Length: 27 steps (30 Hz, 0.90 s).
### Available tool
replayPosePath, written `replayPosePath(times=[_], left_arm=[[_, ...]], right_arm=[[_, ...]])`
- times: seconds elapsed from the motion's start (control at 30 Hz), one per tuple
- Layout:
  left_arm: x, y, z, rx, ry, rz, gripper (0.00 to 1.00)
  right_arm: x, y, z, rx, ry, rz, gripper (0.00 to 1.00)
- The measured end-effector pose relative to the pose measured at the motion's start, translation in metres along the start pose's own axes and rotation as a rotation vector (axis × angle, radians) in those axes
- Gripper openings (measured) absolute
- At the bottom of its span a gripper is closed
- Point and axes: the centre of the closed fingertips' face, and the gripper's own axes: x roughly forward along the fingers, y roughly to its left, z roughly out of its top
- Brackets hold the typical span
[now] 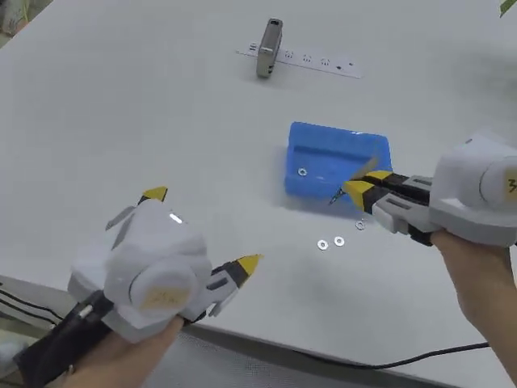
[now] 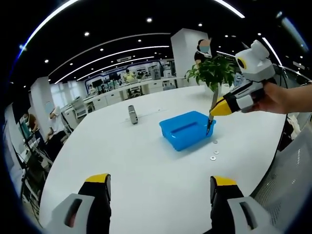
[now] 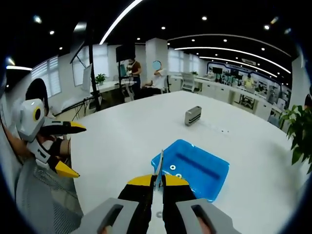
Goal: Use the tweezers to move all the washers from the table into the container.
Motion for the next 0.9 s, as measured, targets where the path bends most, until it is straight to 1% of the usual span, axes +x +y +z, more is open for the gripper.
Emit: replayPosePath(times=[0.07, 0.17, 0.2, 0.3, 0.37, 0.47, 0.5, 0.63, 0.7, 0.77, 0.83, 0.9], left_arm=[[0.001, 0.004, -0.003, -0.006, 0.017, 0.02, 0.86], [-0.001, 0.011, -0.002, -0.021, 0.006, 0.05, 0.85], [-0.001, 0.013, -0.001, -0.034, -0.001, 0.056, 0.85], [-0.001, 0.016, -0.004, -0.037, 0.015, 0.075, 0.86], [-0.002, 0.018, -0.003, -0.032, 0.01, 0.088, 0.86], [-0.002, 0.02, -0.004, -0.033, 0.013, 0.098, 0.86], [-0.002, 0.02, -0.004, -0.034, 0.015, 0.099, 0.86], [-0.001, 0.022, -0.005, -0.029, 0.017, 0.108, 0.86], [-0.001, 0.023, -0.005, -0.028, 0.02, 0.114, 0.86], [-0.001, 0.024, -0.006, -0.031, 0.025, 0.117, 0.86], [-0.001, 0.025, -0.006, -0.03, 0.023, 0.119, 0.85], [-0.001, 0.025, -0.006, -0.026, 0.02, 0.121, 0.85]], right_arm=[[-0.002, 0.002, -0.005, 0.005, -0.003, 0.014, 0.03], [-0.002, 0.003, -0.014, 0.01, 0.002, 0.02, 0.03], [-0.002, 0.003, -0.017, 0.012, 0.004, 0.023, 0.03], [-0.002, 0.003, -0.026, -0.002, 0.011, 0.033, 0.03], [-0.002, 0.001, -0.031, -0.008, 0.016, 0.04, 0.03], [-0.002, 0.003, -0.033, -0.008, 0.008, 0.054, 0.03], [0.0, 0.002, -0.036, -0.031, 0.015, 0.052, 0.03], [0.003, 0.002, -0.04, -0.021, 0.015, 0.059, 0.03], [0.004, 0.004, -0.042, -0.018, 0.016, 0.067, 0.03], [0.007, 0.007, -0.046, -0.034, 0.025, 0.071, 0.03], [0.008, 0.01, -0.05, -0.049, 0.037, 0.074, 0.03], [0.009, 0.011, -0.053, -0.046, 0.039, 0.077, 0.03]])
